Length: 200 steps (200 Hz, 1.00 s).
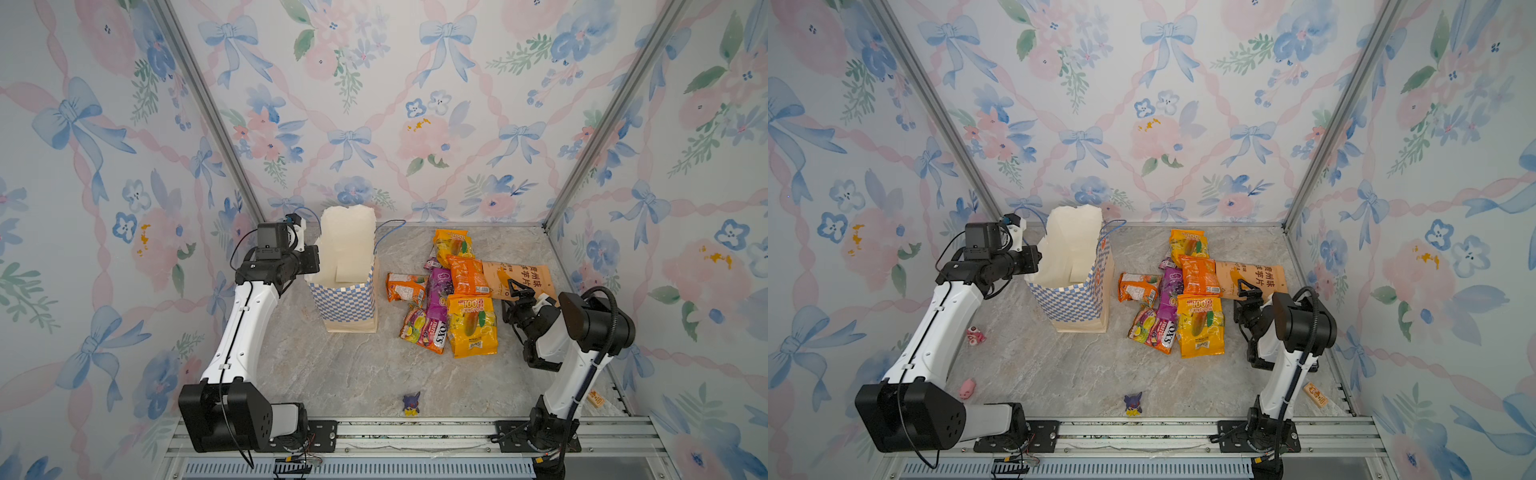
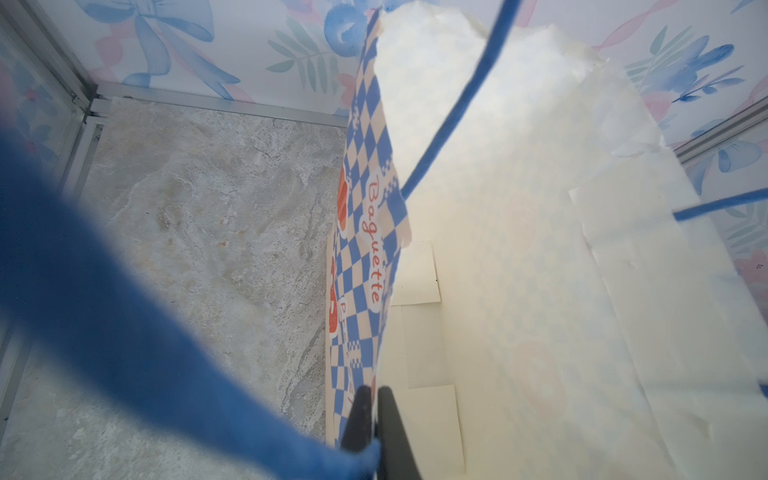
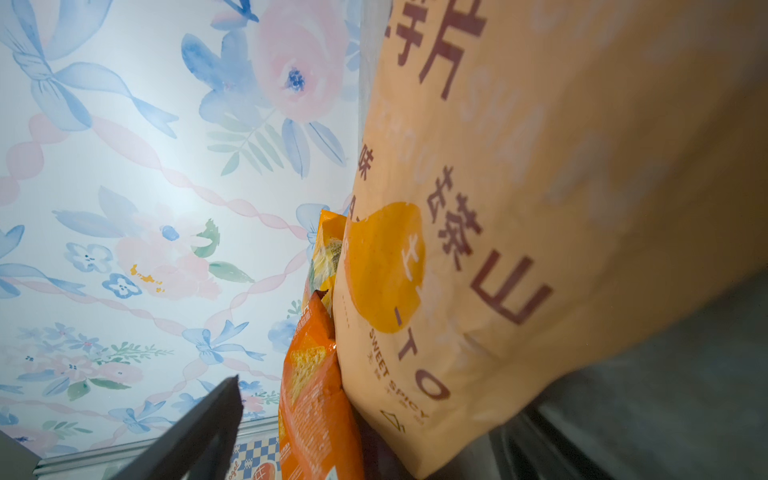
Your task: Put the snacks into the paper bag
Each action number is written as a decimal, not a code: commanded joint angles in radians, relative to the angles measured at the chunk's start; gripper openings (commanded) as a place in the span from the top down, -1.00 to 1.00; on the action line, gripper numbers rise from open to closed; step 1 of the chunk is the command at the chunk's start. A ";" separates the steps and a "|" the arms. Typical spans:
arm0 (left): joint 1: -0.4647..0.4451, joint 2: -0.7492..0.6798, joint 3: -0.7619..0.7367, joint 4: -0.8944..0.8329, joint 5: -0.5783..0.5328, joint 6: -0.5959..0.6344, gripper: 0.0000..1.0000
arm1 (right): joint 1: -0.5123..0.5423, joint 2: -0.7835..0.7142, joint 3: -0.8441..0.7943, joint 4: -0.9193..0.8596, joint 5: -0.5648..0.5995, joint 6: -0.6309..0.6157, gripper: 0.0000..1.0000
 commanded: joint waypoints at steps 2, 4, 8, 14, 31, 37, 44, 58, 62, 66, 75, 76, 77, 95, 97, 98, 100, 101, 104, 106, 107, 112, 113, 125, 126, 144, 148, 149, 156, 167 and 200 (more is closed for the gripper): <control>0.007 -0.014 -0.009 -0.006 0.011 -0.003 1.00 | -0.027 0.011 -0.045 -0.321 0.049 -0.044 -0.78; 0.007 -0.014 -0.009 -0.006 0.011 -0.003 1.00 | -0.026 0.005 -0.044 -0.331 0.049 -0.047 -0.78; 0.007 -0.014 -0.009 -0.006 0.011 -0.003 1.00 | -0.028 -0.006 -0.041 -0.350 0.050 -0.053 -0.77; 0.007 -0.015 -0.009 -0.006 0.011 -0.003 1.00 | -0.029 -0.022 -0.035 -0.376 0.052 -0.060 -0.77; 0.007 -0.016 -0.008 -0.006 0.011 -0.002 1.00 | -0.037 -0.060 -0.020 -0.432 0.058 -0.082 -0.72; 0.007 -0.017 -0.008 -0.006 0.011 -0.001 1.00 | -0.039 -0.073 -0.011 -0.455 0.058 -0.093 -0.69; 0.007 -0.016 -0.008 -0.006 0.010 -0.001 1.00 | -0.040 -0.087 0.001 -0.486 0.057 -0.105 -0.66; 0.007 -0.017 -0.008 -0.006 0.009 -0.001 1.00 | -0.041 -0.112 0.023 -0.546 0.056 -0.130 -0.59; 0.007 -0.015 -0.007 -0.006 0.008 -0.001 1.00 | -0.041 -0.116 0.028 -0.557 0.055 -0.135 -0.58; 0.007 -0.015 -0.007 -0.005 0.008 -0.001 1.00 | -0.040 -0.122 0.033 -0.566 0.055 -0.142 -0.57; 0.007 -0.011 -0.008 -0.005 0.012 -0.001 1.00 | -0.041 -0.133 0.038 -0.582 0.058 -0.151 -0.55; 0.007 -0.012 -0.008 -0.005 0.012 -0.001 1.00 | -0.042 -0.134 0.039 -0.584 0.058 -0.151 -0.54; 0.007 -0.011 -0.008 -0.005 0.011 -0.001 1.00 | -0.041 -0.135 0.039 -0.586 0.058 -0.152 -0.54; 0.007 -0.005 -0.008 -0.005 0.027 0.000 1.00 | -0.047 -0.155 0.045 -0.605 0.058 -0.166 -0.50; 0.007 -0.002 -0.008 -0.005 0.029 0.000 1.00 | -0.049 -0.156 0.045 -0.607 0.058 -0.167 -0.50; 0.007 -0.002 -0.007 -0.005 0.030 0.000 1.00 | -0.049 -0.157 0.046 -0.608 0.058 -0.168 -0.49; 0.007 -0.002 -0.006 -0.005 0.032 0.000 1.00 | -0.049 -0.160 0.046 -0.611 0.057 -0.169 -0.49; 0.007 -0.002 -0.006 -0.005 0.034 0.000 1.00 | -0.050 -0.160 0.046 -0.612 0.056 -0.170 -0.49; 0.006 0.000 -0.006 -0.005 0.035 0.000 1.00 | -0.052 -0.164 0.047 -0.618 0.056 -0.173 -0.50; 0.005 0.001 -0.006 -0.005 0.037 0.000 1.00 | -0.053 -0.165 0.048 -0.621 0.055 -0.174 -0.49; 0.005 0.001 -0.006 -0.005 0.039 0.000 1.00 | -0.053 -0.167 0.048 -0.624 0.055 -0.175 -0.50; 0.005 0.003 -0.005 -0.005 0.045 0.002 1.00 | -0.054 -0.173 0.052 -0.633 0.052 -0.180 -0.50; 0.005 0.004 -0.005 -0.005 0.047 0.002 1.00 | -0.055 -0.173 0.052 -0.636 0.052 -0.180 -0.51; 0.003 0.010 -0.005 -0.005 0.060 0.002 1.00 | -0.056 -0.186 0.056 -0.664 0.053 -0.194 -0.52; 0.004 0.010 -0.005 -0.005 0.060 0.002 1.00 | -0.056 -0.187 0.056 -0.667 0.053 -0.195 -0.52; -0.003 0.013 -0.003 -0.005 0.063 0.002 1.00 | -0.058 -0.198 0.060 -0.690 0.057 -0.210 -0.51; -0.004 0.012 -0.003 -0.004 0.062 0.002 1.00 | -0.058 -0.199 0.059 -0.692 0.058 -0.211 -0.50; -0.004 0.011 -0.003 -0.004 0.062 0.002 1.00 | -0.059 -0.199 0.060 -0.692 0.057 -0.211 -0.50; -0.006 0.010 -0.003 -0.005 0.060 0.002 1.00 | -0.059 -0.197 0.061 -0.693 0.058 -0.212 -0.49; -0.007 0.008 -0.003 -0.004 0.060 0.002 1.00 | -0.059 -0.194 0.064 -0.695 0.058 -0.212 -0.46; -0.009 0.005 0.000 -0.005 0.059 0.000 1.00 | -0.059 -0.159 0.069 -0.672 0.060 -0.210 -0.23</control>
